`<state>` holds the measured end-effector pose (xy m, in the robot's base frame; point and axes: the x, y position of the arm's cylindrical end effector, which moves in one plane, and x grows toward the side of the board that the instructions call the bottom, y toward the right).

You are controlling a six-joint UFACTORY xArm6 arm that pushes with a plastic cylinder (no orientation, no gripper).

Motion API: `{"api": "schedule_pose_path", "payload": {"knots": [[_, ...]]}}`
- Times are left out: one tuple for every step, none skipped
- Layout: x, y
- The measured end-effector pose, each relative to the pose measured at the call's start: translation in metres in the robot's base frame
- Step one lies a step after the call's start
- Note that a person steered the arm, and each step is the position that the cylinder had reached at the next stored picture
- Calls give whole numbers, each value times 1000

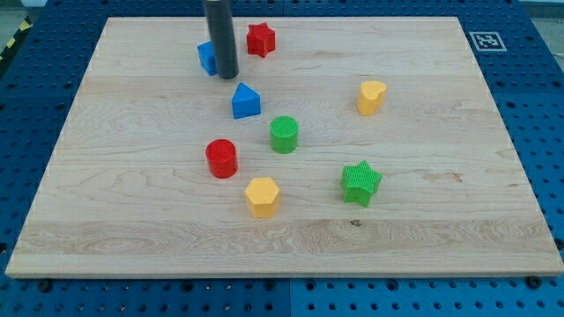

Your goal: Place green circle to the top of yellow hexagon

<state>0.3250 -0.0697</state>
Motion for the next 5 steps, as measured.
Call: {"api": "schedule_pose_path", "payload": {"knots": [[11, 65], [82, 83], [139, 78], [144, 44], [123, 12]]}}
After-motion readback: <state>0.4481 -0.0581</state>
